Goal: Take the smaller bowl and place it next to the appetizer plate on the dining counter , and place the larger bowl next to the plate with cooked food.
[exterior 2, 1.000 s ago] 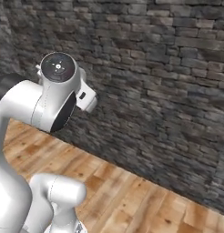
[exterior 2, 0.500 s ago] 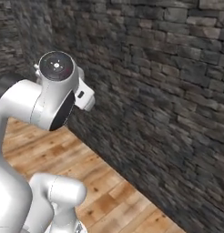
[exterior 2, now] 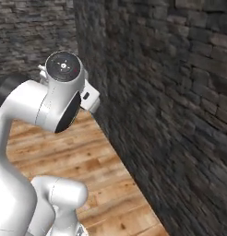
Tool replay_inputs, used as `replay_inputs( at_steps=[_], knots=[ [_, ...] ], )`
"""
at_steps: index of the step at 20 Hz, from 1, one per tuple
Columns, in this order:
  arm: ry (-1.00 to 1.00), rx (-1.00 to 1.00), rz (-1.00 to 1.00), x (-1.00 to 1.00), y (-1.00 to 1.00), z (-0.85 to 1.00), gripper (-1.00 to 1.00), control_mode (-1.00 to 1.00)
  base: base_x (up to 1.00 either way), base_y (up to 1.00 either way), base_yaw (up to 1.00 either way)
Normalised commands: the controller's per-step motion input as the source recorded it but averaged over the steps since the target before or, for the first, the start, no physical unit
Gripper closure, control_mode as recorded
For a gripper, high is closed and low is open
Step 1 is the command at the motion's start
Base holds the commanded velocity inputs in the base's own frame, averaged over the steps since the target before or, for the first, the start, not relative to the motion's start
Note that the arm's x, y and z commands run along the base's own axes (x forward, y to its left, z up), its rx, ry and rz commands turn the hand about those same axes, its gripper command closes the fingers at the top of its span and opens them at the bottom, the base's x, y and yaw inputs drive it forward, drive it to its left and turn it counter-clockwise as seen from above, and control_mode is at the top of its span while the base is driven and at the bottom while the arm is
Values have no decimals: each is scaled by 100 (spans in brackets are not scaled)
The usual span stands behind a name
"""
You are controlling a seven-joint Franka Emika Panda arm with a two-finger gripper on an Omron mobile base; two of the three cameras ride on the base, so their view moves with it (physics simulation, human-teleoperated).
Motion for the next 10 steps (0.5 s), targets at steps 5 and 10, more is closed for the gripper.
replay_inputs(
  at_steps=[5, 10],
  knots=[
    [0, 0, 0, 0, 0, 0, 100, 100, 100, 46, 59],
    [0, 0, 0, 0, 0, 0, 100, 100, 100, 29, 59]
  ],
)
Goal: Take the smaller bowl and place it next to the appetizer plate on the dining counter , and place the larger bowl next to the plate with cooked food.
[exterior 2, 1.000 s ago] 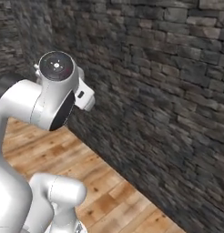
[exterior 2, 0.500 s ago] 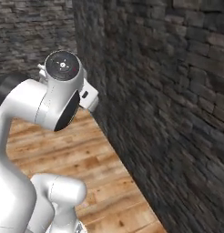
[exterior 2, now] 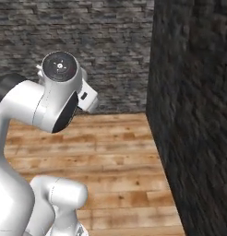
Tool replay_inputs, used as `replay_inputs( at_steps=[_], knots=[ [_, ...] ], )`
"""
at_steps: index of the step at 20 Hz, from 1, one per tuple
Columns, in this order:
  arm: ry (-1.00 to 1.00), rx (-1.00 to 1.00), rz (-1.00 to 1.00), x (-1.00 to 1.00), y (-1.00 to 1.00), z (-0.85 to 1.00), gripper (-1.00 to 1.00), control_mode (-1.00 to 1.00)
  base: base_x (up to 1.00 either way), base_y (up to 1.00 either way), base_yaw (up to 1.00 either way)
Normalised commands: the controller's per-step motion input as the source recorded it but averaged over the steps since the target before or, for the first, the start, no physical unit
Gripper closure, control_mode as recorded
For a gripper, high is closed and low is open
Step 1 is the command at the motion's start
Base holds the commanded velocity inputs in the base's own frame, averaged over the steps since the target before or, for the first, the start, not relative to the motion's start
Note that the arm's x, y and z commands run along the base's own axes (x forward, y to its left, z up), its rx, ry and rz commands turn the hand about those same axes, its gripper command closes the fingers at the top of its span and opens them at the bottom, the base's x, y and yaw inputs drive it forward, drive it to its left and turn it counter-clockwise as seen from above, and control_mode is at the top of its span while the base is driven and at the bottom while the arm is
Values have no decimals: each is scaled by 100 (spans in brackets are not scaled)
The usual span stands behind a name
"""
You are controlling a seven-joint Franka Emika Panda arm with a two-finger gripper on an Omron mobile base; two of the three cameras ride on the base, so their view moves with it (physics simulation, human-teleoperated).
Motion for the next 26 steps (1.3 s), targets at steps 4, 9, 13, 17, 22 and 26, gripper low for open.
replay_inputs(
  at_steps=[4, 9, 13, 17, 22, 26],
  knots=[
    [0, 0, 0, 0, 0, 0, 100, 100, 100, 0, 51],
    [0, 0, 0, 0, 0, 0, 100, 100, 100, 0, 56],
    [0, 0, 0, 0, 0, 0, 100, 100, 100, -1, 66],
    [0, 0, 0, 0, 0, 0, 100, 100, 100, -12, 72],
    [0, 0, 0, 0, 0, 0, 100, 100, 100, -6, 73],
    [0, 0, 0, 0, 0, 0, 100, 100, 100, -6, 74]
  ],
)
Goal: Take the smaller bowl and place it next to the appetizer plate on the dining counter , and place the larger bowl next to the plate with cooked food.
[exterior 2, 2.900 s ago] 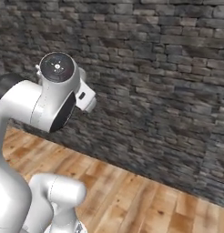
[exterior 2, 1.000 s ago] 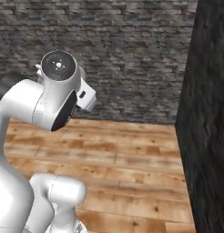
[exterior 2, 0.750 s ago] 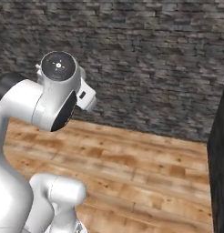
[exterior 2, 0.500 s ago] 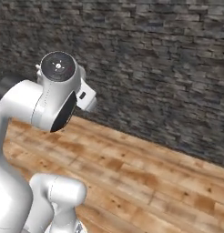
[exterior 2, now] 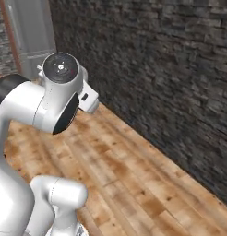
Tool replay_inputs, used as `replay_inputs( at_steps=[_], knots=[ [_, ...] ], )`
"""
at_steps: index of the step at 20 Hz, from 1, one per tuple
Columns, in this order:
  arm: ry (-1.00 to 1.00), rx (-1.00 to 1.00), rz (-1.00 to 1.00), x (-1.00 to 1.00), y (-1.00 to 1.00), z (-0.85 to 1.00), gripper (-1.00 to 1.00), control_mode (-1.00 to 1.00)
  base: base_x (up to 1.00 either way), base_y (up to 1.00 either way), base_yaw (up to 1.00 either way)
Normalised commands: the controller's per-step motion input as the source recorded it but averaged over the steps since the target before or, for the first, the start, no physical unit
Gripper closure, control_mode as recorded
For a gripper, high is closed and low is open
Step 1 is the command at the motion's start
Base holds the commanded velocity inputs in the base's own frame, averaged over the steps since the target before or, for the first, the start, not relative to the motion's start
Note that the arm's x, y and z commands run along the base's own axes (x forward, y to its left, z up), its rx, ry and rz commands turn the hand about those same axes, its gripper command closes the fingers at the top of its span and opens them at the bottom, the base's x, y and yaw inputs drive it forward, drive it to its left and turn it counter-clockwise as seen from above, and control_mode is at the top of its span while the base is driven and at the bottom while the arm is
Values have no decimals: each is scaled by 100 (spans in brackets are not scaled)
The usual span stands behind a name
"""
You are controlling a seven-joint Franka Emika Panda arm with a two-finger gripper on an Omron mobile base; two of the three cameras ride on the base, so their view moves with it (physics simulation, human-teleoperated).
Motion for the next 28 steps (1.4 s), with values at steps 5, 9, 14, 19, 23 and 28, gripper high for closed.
replay_inputs(
  at_steps=[5, 9, 14, 19, 23, 28],
  knots=[
    [0, 0, 0, 0, 0, 0, 100, 100, 100, -4, 77],
    [0, 0, 0, 0, 0, 0, 100, 100, 100, -9, 78],
    [0, 0, 0, 0, 0, 0, 100, 100, 100, -29, 74],
    [0, 0, 0, 0, 0, 0, 100, 100, 100, -41, 71],
    [0, 0, 0, 0, 0, 0, 100, 100, 100, -69, 63],
    [0, 0, 0, 0, 0, 0, 100, 100, 93, -95, 55]
  ],
)
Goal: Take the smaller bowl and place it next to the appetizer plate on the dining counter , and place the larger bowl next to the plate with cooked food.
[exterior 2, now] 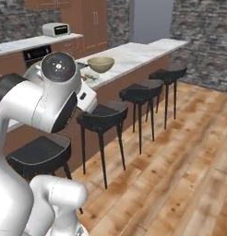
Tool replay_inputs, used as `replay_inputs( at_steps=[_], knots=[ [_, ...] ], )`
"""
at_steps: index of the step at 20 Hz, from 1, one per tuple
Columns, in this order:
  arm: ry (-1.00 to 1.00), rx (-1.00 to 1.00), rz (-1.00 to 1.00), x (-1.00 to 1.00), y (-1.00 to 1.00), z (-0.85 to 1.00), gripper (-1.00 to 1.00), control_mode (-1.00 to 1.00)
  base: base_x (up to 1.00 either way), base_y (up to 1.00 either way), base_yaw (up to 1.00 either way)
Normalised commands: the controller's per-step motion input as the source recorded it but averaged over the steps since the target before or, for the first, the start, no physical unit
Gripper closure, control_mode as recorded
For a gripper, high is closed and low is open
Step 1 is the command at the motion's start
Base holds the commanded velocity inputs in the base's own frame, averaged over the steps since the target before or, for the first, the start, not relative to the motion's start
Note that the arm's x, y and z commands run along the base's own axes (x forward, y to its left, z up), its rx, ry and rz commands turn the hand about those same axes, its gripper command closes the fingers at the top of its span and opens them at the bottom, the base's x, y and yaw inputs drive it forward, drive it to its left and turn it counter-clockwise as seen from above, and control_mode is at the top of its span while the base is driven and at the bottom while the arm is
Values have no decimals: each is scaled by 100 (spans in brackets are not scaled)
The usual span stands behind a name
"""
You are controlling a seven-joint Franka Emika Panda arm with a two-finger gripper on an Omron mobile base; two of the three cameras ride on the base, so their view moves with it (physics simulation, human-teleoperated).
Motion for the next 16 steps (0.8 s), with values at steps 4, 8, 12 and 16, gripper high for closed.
replay_inputs(
  at_steps=[4, 8, 12, 16],
  knots=[
    [0, 0, 0, 0, 0, 0, 100, 100, 92, -44, 55],
    [0, 0, 0, 0, 0, 0, 100, 100, 89, -11, 59],
    [0, 0, 0, 0, 0, 0, 100, 100, 95, -49, 64],
    [0, 0, 0, 0, 0, 0, 100, 100, 99, -65, 65]
  ],
)
